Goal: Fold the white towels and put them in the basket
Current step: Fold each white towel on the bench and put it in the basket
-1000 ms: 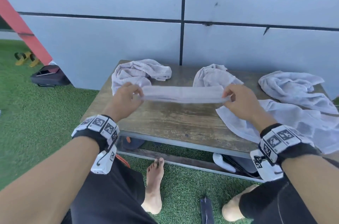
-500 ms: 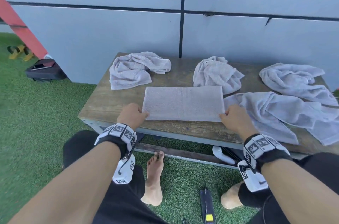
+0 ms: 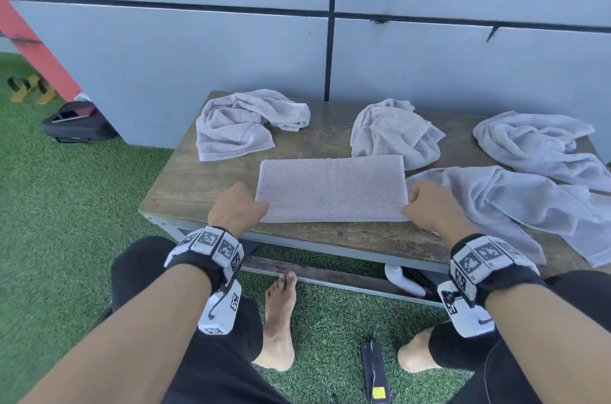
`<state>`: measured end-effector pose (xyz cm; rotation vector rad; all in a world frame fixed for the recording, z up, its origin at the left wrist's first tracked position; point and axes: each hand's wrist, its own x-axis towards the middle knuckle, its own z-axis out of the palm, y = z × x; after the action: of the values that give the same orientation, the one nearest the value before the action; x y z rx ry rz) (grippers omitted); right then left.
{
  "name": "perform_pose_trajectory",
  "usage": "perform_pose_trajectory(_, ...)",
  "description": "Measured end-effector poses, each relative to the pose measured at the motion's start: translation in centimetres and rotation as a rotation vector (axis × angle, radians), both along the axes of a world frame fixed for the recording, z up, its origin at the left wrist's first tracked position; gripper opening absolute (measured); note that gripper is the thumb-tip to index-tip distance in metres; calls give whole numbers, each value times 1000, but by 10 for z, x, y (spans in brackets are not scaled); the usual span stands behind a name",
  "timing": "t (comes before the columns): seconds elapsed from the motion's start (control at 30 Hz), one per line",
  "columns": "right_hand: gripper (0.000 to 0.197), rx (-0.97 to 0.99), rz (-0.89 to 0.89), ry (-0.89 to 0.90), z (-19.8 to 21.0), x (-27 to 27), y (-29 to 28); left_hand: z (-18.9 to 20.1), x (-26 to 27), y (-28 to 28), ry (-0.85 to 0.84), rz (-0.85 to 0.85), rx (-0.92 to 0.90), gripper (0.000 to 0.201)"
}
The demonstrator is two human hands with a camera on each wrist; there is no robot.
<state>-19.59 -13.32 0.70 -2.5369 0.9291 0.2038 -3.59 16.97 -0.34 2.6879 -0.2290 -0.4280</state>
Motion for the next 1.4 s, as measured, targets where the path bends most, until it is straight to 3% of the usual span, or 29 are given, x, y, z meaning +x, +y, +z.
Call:
perform_pose_trajectory(0.07,15,-125,30,-70,-4,5,7,0,-1,-12,-166,-12,-13,30)
perform_pose_trajectory(0.17,31,-214,160,-225,-13,26,24,-2,-2,-43,-329,-211,-125,32)
perform_pose_trajectory(0.27,43,-205,334,-267,-21,54,42,-14,-2,-82,-349,-411,-147,38)
perform_pose_trajectory(0.37,54,-189,452,-227,-42,70,52,-37,-6,-104,-285,-499,-80,50)
perform_pose_trajectory(0.5,60,-230,496,-125,-70,73,58,-63,-9,-103,-315,-527,65,59)
perform_pose_trajectory(0.7,59,-225,454,-154,-74,74,54,-73,-3,-101,-357,-497,72,60)
perform_pose_trajectory(1.1,70,-257,312,-94,-73,56,34,-73,8,-69,-314,-391,75,61)
perform_pose_trajectory(1.4,72,-249,314,-53,-75,42,58,-68,5,-45,-324,-397,110,63)
